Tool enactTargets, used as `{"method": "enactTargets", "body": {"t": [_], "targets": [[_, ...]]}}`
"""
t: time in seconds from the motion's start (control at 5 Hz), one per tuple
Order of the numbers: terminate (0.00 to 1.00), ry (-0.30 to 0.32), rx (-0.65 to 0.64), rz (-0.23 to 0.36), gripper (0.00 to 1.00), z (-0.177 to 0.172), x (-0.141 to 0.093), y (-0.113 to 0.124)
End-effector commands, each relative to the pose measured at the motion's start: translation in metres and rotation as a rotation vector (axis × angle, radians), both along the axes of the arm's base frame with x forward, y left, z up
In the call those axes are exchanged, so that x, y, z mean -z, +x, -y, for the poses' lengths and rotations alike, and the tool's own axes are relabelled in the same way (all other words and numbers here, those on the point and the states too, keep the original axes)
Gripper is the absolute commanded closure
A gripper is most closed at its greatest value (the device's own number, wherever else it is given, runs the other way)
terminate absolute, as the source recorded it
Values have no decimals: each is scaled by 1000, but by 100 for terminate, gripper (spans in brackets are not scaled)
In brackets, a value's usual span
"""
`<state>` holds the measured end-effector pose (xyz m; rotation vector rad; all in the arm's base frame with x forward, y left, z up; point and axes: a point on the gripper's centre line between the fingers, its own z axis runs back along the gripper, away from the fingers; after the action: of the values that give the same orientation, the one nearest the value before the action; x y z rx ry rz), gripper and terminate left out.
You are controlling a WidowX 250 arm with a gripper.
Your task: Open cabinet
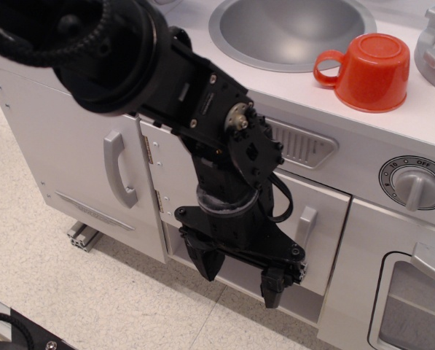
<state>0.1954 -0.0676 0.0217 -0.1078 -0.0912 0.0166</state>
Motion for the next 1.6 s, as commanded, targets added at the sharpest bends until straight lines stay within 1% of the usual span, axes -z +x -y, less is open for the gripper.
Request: {"method": "enactTargets", "body": {"t": [0.0,0.2,0.4,0.6,0.8,1.0,1.2,1.4], "targets": [[0,0,0,0,0,0,0,0],[0,4,25,116,0,-2,20,19],[0,43,-20,191,0,3,33,46],[0,34,-66,240,0,10,42,77],[0,46,-89,258,0,20,47,93],[0,74,-100,264,0,27,50,102],[0,76,-113,260,100,28,50,104],[0,72,-119,260,100,27,51,102]]}}
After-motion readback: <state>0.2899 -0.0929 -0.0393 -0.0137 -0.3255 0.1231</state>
